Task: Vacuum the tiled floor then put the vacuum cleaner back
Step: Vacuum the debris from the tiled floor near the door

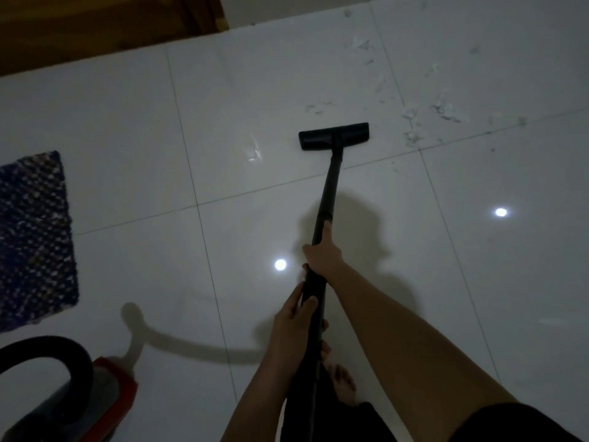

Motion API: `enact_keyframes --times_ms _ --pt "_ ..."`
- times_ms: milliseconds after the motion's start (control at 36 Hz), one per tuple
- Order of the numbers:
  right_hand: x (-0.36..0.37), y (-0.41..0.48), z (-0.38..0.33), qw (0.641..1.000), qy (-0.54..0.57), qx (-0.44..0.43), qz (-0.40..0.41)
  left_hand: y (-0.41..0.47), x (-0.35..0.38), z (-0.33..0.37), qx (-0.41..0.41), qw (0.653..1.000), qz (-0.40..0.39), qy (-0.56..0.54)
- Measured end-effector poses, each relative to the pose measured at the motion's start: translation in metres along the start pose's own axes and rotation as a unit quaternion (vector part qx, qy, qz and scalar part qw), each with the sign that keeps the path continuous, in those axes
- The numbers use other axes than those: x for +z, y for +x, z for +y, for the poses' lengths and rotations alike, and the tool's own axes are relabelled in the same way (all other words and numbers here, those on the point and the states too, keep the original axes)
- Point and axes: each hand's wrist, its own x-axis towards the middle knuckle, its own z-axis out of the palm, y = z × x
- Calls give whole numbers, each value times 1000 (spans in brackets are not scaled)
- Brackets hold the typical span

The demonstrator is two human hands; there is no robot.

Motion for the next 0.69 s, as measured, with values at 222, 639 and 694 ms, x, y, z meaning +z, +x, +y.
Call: enact_keyframes --times_ms 222,639,694 --pt "0 44 -62 1000 -9 11 12 42 -16 56 0 998 -25 -59" --pt "-3 99 -133 1000 -14 7 12 98 -33 121 21 999 -23 -32" --pt "-4 106 -143 1000 -11 5 6 107 -34 127 19 999 -23 -40"
